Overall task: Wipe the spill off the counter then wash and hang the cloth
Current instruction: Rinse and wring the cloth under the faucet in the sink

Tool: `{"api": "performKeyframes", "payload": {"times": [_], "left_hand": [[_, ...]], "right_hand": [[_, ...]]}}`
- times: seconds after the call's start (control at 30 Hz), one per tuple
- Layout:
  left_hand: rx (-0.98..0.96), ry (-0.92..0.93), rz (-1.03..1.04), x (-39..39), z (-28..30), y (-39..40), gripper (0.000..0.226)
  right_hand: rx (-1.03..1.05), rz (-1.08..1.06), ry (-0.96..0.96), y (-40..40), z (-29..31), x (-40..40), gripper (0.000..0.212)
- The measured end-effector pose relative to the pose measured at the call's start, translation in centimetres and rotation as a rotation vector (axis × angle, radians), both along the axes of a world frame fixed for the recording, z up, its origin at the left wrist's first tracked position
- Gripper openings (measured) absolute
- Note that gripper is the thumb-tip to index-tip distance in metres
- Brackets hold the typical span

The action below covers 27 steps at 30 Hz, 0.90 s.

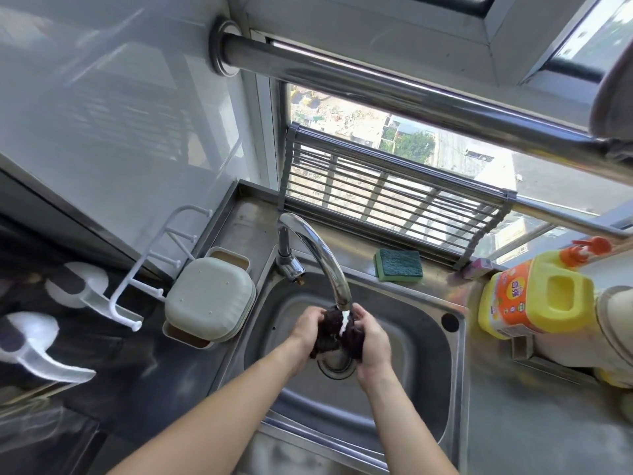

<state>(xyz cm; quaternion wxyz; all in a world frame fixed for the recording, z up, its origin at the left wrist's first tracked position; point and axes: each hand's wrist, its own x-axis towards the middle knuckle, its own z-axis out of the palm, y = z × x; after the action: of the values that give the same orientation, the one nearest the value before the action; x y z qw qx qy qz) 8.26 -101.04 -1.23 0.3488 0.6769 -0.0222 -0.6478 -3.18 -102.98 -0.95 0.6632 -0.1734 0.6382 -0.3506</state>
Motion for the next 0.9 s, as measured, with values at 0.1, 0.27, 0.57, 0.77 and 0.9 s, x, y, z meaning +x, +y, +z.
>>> {"api": "performKeyframes", "payload": {"times": [0.1, 0.27, 0.57, 0.77, 0.9], "left_hand": [[0.005, 0.068, 0.016, -1.7, 0.8, -0.7, 0.051], [-0.037, -0.106, 0.090, -3.0, 0.5, -0.8, 0.051], [-0.050, -0.073, 0.132, -3.4, -0.6, -0.5, 0.035], [-0.078, -0.066, 0.141, -3.6, -0.1, 0.1, 0.039], [-0.085, -0.004, 0.213, -3.4, 0.7, 0.4, 0.041]], "right_hand": [[-0.049, 0.254, 0.199, 1.3, -1.1, 1.3, 0.025], [-0.195, 0.163, 0.704, 1.5, -0.6, 2.3, 0.036], [-0.218, 0.166, 0.857, 1.1, 0.6, 2.5, 0.057], [-0.050, 0.160, 0.731, 0.4, 0.8, 1.8, 0.040], [0.251, -0.139, 0.314, -0.2, 1.1, 1.5, 0.037]]}}
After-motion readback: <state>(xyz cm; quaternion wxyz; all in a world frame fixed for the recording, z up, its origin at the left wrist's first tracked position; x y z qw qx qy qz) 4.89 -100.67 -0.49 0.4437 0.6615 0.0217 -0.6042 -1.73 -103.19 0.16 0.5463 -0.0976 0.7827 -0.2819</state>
